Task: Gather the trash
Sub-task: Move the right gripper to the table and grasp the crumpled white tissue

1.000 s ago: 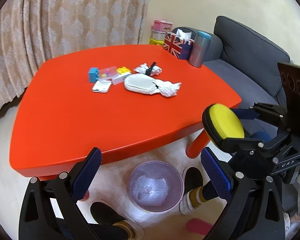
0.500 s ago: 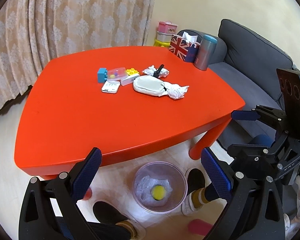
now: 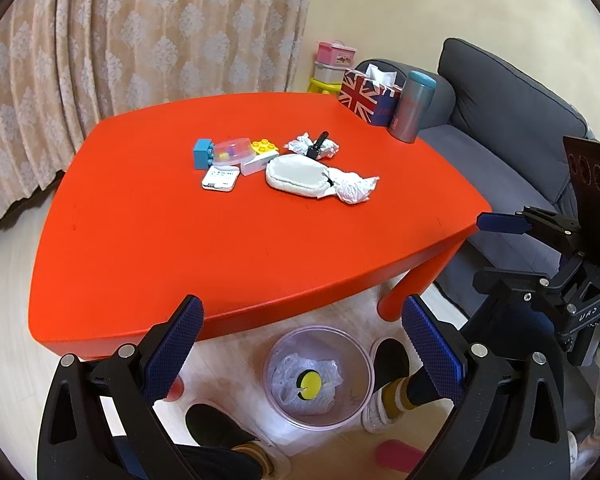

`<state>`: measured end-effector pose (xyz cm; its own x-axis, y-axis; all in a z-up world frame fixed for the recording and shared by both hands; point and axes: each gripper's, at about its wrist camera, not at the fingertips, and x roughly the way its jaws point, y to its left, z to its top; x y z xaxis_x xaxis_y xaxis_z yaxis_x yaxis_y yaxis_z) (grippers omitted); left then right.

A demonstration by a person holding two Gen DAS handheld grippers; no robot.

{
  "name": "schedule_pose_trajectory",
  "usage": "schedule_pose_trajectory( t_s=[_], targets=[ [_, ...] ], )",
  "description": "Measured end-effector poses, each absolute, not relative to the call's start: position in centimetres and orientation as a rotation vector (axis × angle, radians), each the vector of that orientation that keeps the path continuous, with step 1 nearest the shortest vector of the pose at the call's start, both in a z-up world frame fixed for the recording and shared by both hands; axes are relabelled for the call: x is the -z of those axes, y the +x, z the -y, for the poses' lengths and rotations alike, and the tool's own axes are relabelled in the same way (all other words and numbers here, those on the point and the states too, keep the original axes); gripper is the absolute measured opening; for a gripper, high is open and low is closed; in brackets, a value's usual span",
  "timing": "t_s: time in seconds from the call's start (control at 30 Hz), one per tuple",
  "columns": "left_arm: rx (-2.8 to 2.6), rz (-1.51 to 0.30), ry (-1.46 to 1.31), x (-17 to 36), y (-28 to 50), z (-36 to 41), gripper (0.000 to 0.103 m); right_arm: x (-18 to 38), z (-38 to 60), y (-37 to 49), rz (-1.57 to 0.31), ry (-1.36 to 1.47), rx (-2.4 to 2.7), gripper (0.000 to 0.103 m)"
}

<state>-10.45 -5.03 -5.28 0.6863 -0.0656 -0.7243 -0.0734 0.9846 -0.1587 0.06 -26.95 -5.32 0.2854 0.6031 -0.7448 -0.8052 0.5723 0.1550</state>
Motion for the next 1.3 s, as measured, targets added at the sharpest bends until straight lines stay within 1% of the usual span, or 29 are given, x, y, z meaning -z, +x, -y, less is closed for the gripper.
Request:
schedule_pose_trajectory(
  t_s=[0.5, 1.13, 1.17, 1.23, 1.3],
  targets=[
    [-0.013, -0.818, -0.180, 3.6, -6.5, 2.1, 0.095, 3.7, 24.0, 5.5, -0.864, -0.305, -0.923, 0.097],
    [-0.017, -0.870, -0.200, 5.0, -1.3, -1.2, 0.095, 8.9, 18.3, 13.0, -0.978, -0.398, -0.944, 0.096],
    [-0.017, -0.873, -0.200, 5.1, -1.1, -1.4, 0.095, 9.2, 18.0, 13.1, -0.984, -0.403, -0.949, 0.095],
    [-0.017, -0.878, -0.201, 5.3, -0.8, -1.6, 0.095, 9.7, 17.6, 13.4, -0.996, -0.413, -0.952, 0.085],
    [-0.018, -0.882, -0.202, 5.5, -0.5, -1.8, 0.095, 10.3, 17.2, 13.7, -1.006, -0.426, -0.954, 0.078]
  ],
)
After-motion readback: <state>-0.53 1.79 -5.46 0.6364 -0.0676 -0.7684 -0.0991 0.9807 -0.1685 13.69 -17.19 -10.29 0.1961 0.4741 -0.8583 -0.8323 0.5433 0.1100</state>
